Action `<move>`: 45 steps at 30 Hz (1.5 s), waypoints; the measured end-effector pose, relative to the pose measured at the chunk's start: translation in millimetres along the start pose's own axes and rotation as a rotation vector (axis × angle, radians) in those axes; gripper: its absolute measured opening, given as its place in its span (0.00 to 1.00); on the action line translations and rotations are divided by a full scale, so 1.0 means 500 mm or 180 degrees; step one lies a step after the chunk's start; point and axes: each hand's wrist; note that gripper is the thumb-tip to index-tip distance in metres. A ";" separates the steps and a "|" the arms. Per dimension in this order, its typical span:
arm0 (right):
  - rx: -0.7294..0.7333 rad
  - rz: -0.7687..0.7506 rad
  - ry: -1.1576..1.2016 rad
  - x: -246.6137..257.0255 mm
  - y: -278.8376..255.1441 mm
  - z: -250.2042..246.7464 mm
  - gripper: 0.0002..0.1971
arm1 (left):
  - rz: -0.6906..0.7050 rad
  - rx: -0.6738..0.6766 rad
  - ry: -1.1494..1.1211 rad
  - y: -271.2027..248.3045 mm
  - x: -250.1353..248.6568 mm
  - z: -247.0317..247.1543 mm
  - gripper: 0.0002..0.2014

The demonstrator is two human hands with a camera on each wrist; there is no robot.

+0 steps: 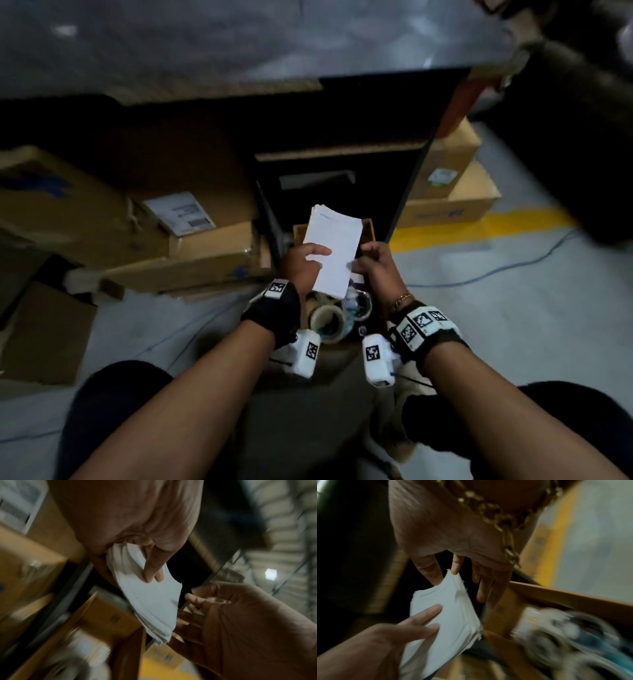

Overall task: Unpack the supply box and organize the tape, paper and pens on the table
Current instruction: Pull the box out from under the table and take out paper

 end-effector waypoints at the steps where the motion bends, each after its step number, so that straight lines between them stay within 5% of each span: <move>1: 0.0153 -0.0192 0.0051 0.044 -0.010 0.010 0.12 | 0.0068 -0.0080 -0.0199 -0.031 -0.030 -0.018 0.18; 6: 0.0676 -0.0879 -0.0326 0.243 -0.084 0.059 0.18 | 0.0477 -0.0257 -0.0763 -0.173 -0.141 -0.122 0.16; 13: 0.0703 -0.1501 -0.0402 0.443 -0.138 0.131 0.22 | 0.1184 -0.0077 -0.0861 -0.329 -0.246 -0.274 0.17; 17: 0.0763 -0.2005 -0.0846 0.505 -0.150 0.187 0.23 | 0.1291 -0.0327 -0.0639 -0.364 -0.278 -0.331 0.23; 27: 0.1120 -0.2448 -0.1470 0.606 -0.043 0.380 0.18 | 0.1216 -0.0965 -0.0425 -0.301 -0.319 -0.526 0.22; 34: 0.1621 -0.2036 -0.1497 0.685 0.030 0.532 0.21 | 0.0945 -0.1401 -0.0292 -0.214 -0.372 -0.732 0.25; 40: 0.1789 -0.2402 -0.2189 0.665 0.083 0.568 0.19 | 0.0416 -0.1541 0.0052 -0.147 -0.381 -0.897 0.22; 45: 0.1822 -0.2525 -0.2240 0.656 0.088 0.571 0.19 | 0.0169 -0.1553 0.0479 -0.092 -0.349 -0.936 0.21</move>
Point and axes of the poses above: each hand's wrist, its own y-axis towards the middle knuckle, its own z-axis out of the palm, x = y × z, and after that the axes turned 12 degrees about -z, right-handed
